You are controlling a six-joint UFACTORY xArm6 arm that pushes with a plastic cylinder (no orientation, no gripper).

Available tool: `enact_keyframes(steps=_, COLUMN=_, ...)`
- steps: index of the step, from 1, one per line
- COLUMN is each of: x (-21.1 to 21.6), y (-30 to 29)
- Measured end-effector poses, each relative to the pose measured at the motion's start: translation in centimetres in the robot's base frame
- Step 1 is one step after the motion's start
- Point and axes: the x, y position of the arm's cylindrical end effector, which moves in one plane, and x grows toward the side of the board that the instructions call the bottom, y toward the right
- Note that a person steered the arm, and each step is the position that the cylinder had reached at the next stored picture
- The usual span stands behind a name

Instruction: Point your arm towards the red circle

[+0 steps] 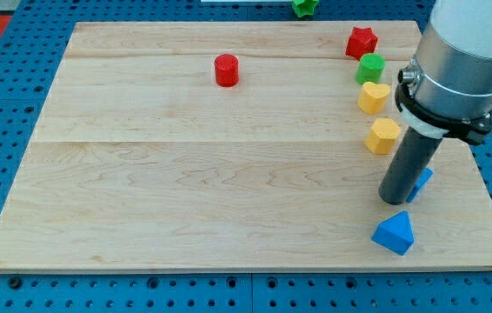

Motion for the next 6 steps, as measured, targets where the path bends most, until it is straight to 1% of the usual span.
enact_keyframes(steps=2, x=0.0, y=-11.1)
enact_keyframes(steps=3, x=-2.9, y=-14.2)
enact_keyframes(steps=4, x=-8.5, y=-15.7)
enact_keyframes(steps=6, x=-17.0, y=-21.4)
